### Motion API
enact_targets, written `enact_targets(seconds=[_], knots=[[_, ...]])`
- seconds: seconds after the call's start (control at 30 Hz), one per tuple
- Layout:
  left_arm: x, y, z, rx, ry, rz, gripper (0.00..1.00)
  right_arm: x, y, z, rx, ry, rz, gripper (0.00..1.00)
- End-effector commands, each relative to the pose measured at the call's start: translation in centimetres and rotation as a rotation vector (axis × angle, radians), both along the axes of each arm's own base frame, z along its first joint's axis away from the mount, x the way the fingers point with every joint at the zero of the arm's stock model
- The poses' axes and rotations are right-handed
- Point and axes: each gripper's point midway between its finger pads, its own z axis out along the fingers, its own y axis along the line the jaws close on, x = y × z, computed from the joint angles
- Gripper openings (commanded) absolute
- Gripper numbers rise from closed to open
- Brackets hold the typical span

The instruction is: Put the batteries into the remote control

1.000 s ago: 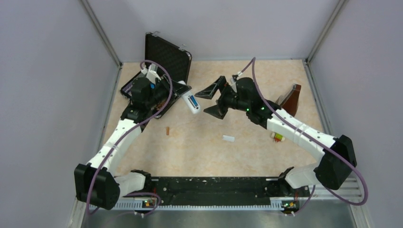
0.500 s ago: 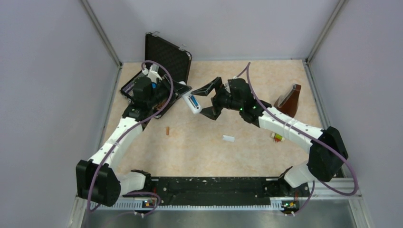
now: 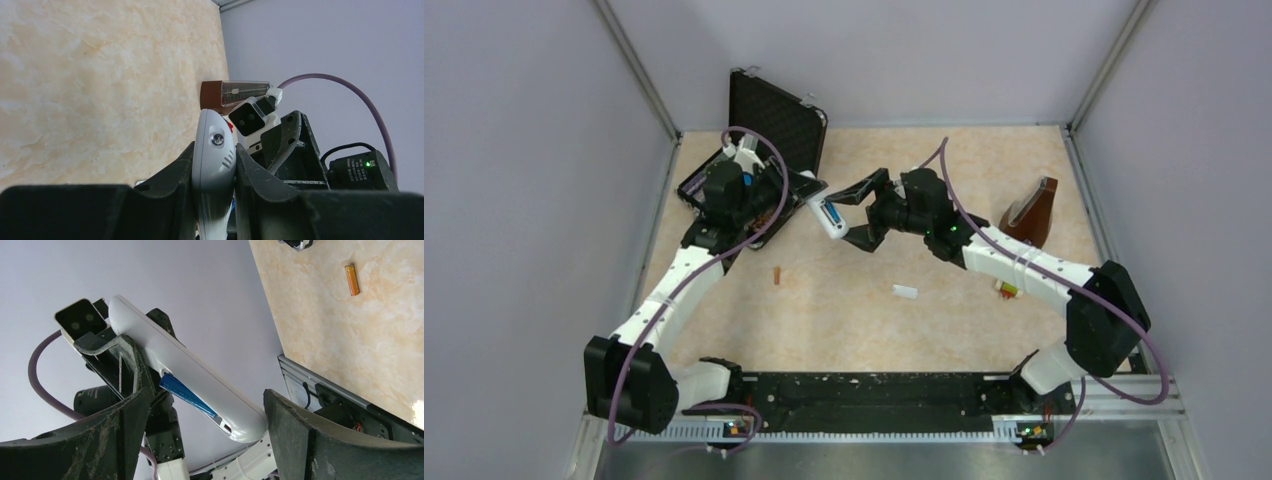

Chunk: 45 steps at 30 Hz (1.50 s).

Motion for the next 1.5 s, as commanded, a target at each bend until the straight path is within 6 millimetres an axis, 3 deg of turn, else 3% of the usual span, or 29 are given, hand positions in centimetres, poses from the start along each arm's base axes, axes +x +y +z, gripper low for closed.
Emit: enact_targets(seconds=[0.0,0.47,1.2,1.27,1.33,1.47], knots=[[0.1,-0.2,3.0,-0.016,-0.102,-0.013,0.0,-0.1,0.5,1.3,0.058,-0.017,0.014,0.8],[-1.0,-0.2,2.7,-0.013,-0.114,-0.038,0.0,-0.3,0.8,0.9,0.069,-0.021,0.045,0.56],[-0.7,0.0,4.6,-0.058,-0.107,-0.001,0.0,-0.8,0.1,1.3,0.09,-0.07,0.056,0.12],[-0.6,0.0,4.6,-0.056,-0.108,-0.001,0.0,-0.8,0.0,1.4,0.094,-0.074,0.053,0.12],[-0.6,-0.1,4.5,-0.056,-0.106,-0.006,0.0,-0.8,-0.1,1.5,0.098,-0.074,0.051,0.18],[-0.6,-0.1,3.9,-0.055,-0.091,-0.012,0.0,-0.6,-0.1,2.1,0.116,-0.089,0.043,0.47]])
